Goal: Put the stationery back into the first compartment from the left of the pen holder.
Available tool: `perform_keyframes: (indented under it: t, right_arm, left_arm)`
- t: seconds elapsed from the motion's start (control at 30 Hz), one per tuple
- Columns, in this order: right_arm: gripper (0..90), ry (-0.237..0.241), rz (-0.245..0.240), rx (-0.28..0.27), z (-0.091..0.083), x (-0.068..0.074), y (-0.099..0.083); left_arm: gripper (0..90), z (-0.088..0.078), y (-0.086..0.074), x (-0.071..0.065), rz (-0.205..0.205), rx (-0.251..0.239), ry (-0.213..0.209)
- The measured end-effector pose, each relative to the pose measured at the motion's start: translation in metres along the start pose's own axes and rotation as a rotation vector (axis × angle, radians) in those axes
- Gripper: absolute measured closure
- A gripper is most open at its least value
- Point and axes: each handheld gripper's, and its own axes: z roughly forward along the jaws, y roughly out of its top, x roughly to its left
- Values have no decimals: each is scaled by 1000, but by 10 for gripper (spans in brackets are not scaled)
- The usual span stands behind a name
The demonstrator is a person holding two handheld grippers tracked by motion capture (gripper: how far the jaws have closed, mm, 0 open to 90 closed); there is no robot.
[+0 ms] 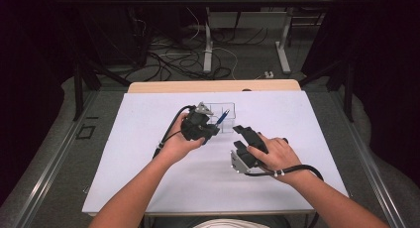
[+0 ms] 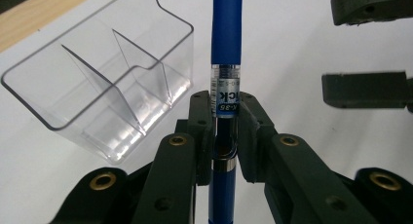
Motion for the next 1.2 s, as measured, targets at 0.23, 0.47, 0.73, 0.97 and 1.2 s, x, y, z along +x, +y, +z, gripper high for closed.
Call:
perform_keyframes:
  t: [0.23,0.47,0.73,0.97,1.2]
  right_arm:
    - [261,46,277,42,4,1,-13]
    - [171,79,497,68,7,1,-24]
    - [138,106,631,87,6,0,-28]
    - [126,129,728,109,6,-3,-32]
    - [8,148,824,107,6,-5,-38]
  left_arm:
    - [790,-4,2,4,-10,-66,-1]
    - [790,-7,5,9,-26,-137,2]
    - [790,-12,11,17,-57,-223,17]
    - [790,-17,18,24,-62,-297,46]
    - [790,-20,22,30,-81,-368,71]
